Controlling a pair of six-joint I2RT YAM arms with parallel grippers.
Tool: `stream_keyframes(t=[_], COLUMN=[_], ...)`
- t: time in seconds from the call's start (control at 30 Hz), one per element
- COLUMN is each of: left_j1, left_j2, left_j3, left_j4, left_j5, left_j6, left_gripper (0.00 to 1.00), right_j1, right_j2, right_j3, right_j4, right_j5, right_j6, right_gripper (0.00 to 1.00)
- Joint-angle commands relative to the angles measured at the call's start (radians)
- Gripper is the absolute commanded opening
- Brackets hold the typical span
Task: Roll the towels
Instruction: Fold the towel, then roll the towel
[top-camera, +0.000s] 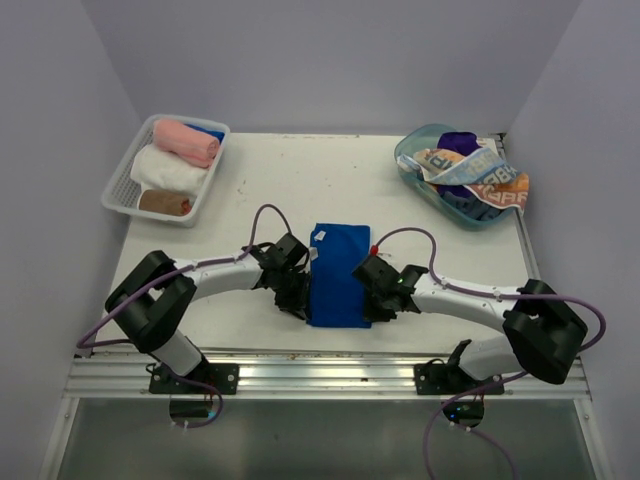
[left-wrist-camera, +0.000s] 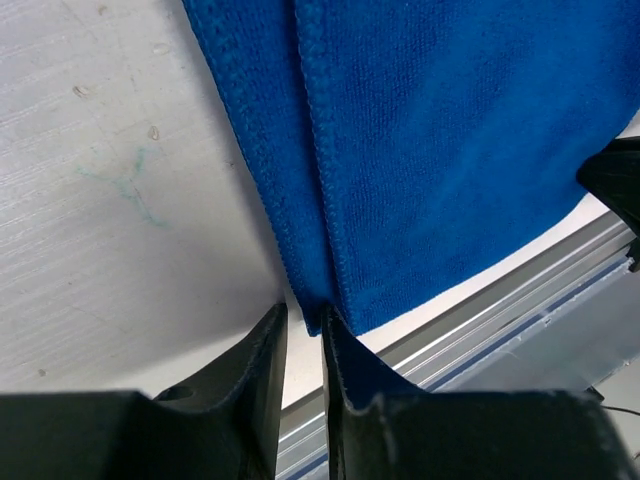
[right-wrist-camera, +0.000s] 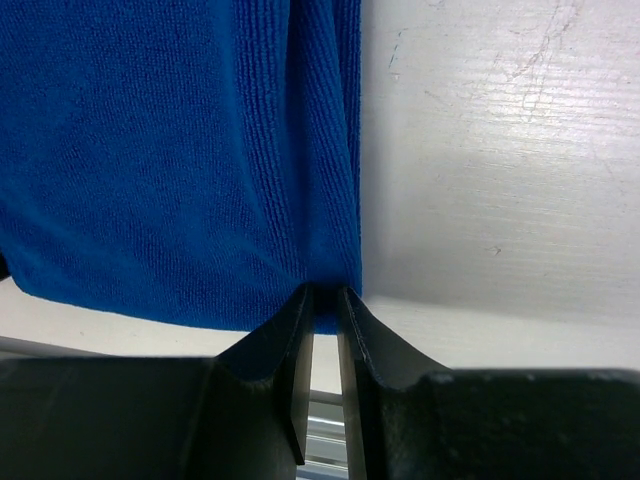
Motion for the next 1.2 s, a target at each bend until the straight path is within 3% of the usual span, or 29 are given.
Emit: stream_keyframes(t=[0.0, 0.13, 0.27, 0.37, 0.9, 1.17], left_j1=[-0.008, -0.008, -0.014, -0.023, -0.060, -0.060], left_j2=[0.007, -0.025, -0.064, -0.085, -0.078, -0.067], left_j3=[0.003, 0.002, -0.004, -0.012, -0.055, -0.049], left_j4=[0.031, 0.003, -0.018, -0.015, 0.037, 0.060], left_j5=[-0.013, -0.017, -0.014, -0.010, -0.003, -0.022], left_j6=[0.003, 0.004, -0.002, -0.012, -0.049, -0.060], left_gripper=[0.23, 0.24, 0.37, 0.41, 0.37, 0.28], right_j1=[0.003, 0.005, 0.003, 0.003, 0.006, 0.012], right_j2=[-0.007, -0.108, -0.169, -0.172, -0.191, -0.156], right_j3=[-0.010, -0.007, -0.019, -0.047, -0.128, -0.125], right_j4=[-0.013, -0.051, -0.065, -0.043, 0.039, 0.073], right_j5=[0.018, 0.064, 0.078, 0.051, -0.022, -0.024], right_j6=[0.021, 0.033, 0.047, 0.058, 0.073, 0.078], right_gripper=[0.20, 0.26, 0.37, 0.40, 0.41, 0.40])
